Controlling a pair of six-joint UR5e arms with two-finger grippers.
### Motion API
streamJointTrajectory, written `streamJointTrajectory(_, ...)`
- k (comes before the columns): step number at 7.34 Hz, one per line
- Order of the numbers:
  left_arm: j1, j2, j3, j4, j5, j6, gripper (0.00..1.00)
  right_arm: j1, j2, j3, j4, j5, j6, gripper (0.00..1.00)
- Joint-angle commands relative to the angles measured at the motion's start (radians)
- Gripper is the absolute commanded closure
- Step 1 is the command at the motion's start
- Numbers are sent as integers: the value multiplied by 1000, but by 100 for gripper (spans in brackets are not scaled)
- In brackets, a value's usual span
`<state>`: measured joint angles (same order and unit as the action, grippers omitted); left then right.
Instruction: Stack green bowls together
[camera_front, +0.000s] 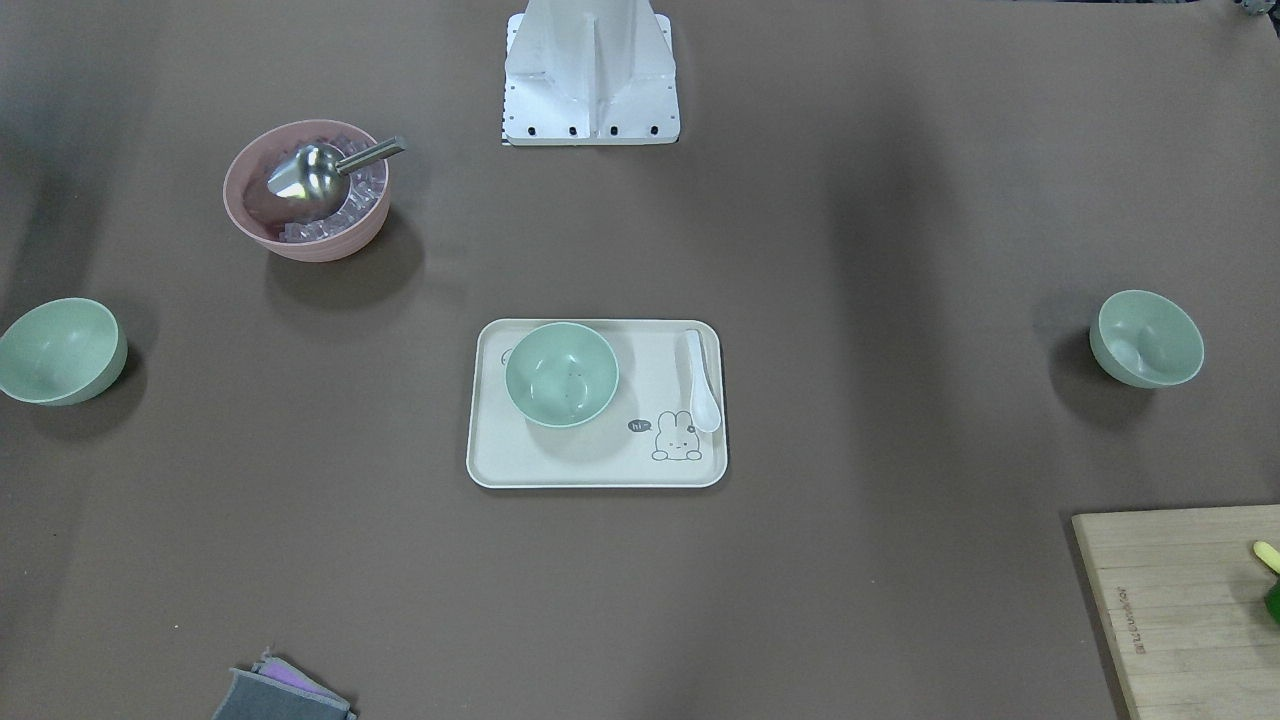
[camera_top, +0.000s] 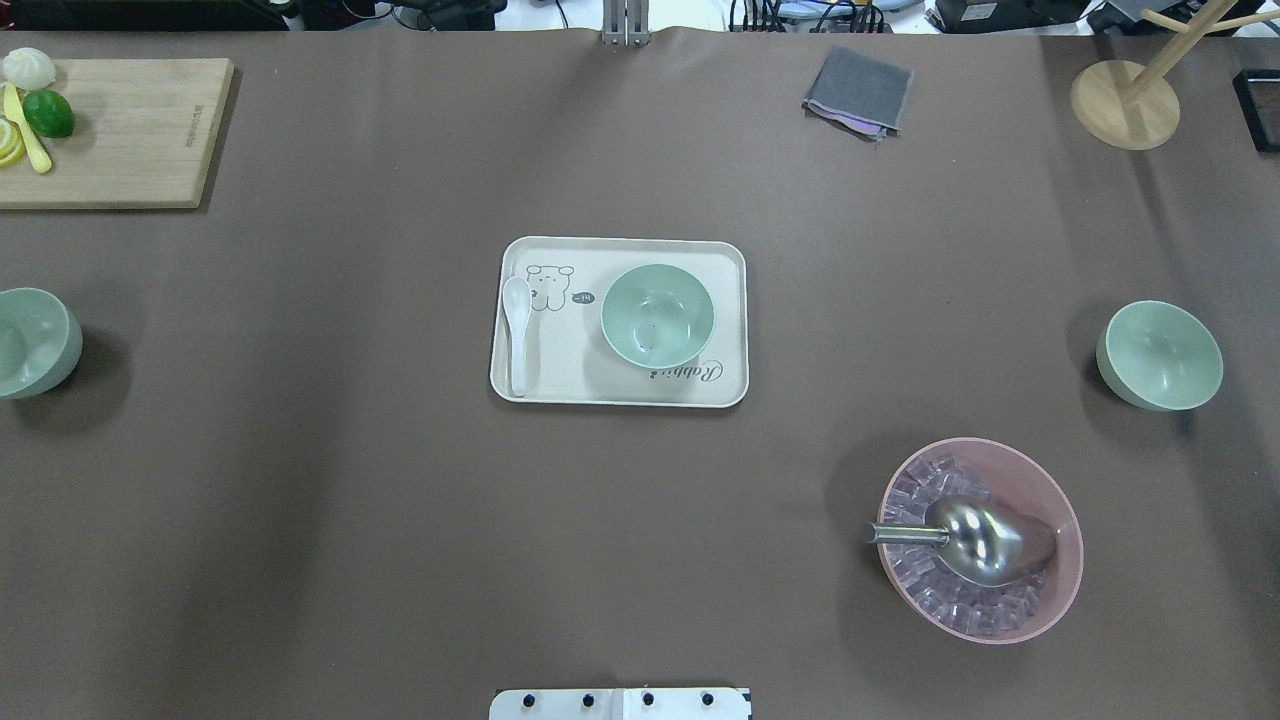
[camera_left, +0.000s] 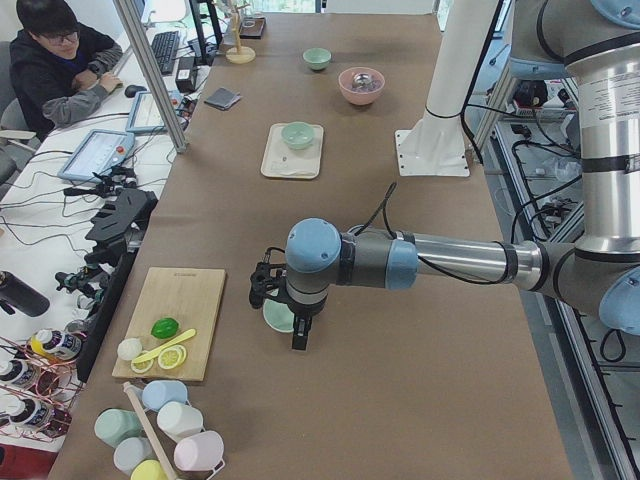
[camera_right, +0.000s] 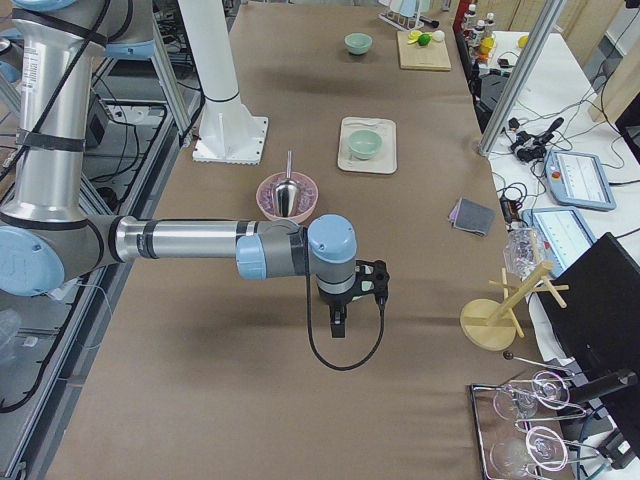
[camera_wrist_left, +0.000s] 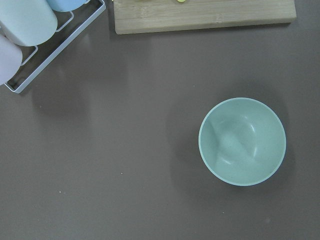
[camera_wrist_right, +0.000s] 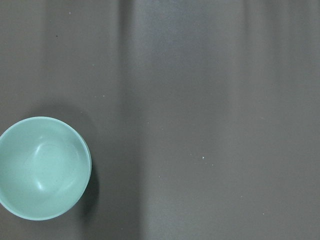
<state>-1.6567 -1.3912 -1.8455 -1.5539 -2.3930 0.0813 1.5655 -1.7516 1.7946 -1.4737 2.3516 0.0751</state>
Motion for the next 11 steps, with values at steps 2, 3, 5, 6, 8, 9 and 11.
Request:
streamJointTrajectory(2,2,-2,3,-11,0,6,1,1,-2,-7,7,-2,0,0)
streamJointTrajectory(3,3,-11,2,-12,0,8,1,1,1,0,10,0,0,0)
streamJointTrajectory(5,3,-37,0,-44,0,9,1,-1,29,0,12,-6,-1,0)
streamJointTrajectory(6,3,-34,-3,-82,0,9,1,-1,56,0,12,-2,0,0)
streamJointTrajectory(8,2,-28,-11,-95,-1,6,2,-1,125,3,10,9,2,0)
streamJointTrajectory(9,2,-26,-18,-95,-2,2,1,1,138,-4,10,50,5,0)
streamJointTrajectory(11,3,-26,3,-97,-11,-3,1,1,116,-6,10,84,2,0)
